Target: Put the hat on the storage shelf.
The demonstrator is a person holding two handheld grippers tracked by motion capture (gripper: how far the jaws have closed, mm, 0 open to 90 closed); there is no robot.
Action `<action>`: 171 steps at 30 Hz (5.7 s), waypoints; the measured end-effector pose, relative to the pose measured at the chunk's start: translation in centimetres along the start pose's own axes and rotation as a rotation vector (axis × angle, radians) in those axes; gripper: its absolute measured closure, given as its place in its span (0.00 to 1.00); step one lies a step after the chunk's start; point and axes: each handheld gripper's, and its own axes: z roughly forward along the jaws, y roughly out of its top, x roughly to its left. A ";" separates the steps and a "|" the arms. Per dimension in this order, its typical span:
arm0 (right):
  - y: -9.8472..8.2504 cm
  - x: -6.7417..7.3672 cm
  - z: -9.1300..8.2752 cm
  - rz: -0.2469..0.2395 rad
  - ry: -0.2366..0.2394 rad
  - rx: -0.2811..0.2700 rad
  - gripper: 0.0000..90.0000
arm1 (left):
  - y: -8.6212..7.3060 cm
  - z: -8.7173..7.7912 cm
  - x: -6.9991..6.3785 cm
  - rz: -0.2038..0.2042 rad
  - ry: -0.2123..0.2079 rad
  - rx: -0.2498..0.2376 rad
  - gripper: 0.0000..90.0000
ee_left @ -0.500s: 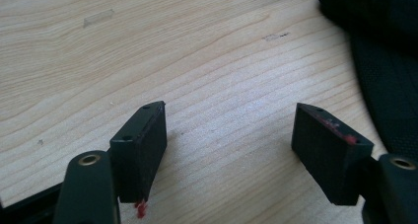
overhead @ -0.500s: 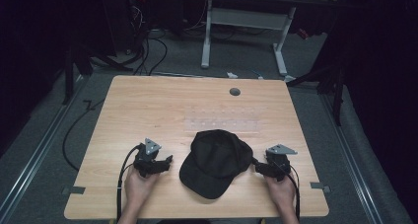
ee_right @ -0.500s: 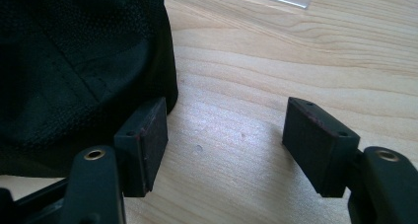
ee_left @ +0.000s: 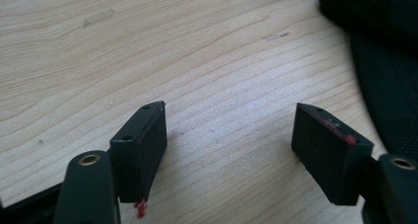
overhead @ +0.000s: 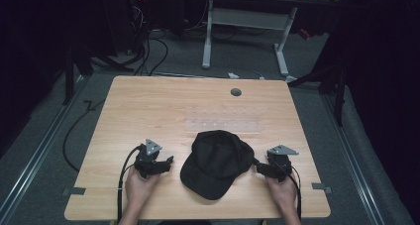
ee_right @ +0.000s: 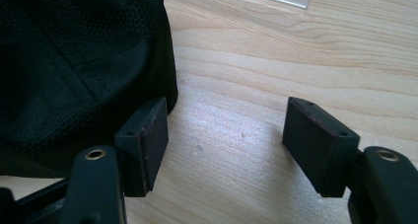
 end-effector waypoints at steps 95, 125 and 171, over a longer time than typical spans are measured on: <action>7.5 4.8 -2.5 -0.010 0.242 -0.144 0.35 | 0.0 0.0 0.0 -0.002 -0.001 -0.001 0.33; 8.5 5.6 0.7 -0.011 0.254 -0.035 0.75 | 0.0 0.0 0.1 -0.006 -0.003 -0.003 0.33; 9.0 3.8 -3.5 -0.038 0.395 -0.145 0.93 | 0.1 0.1 -0.1 0.005 -0.009 0.005 0.30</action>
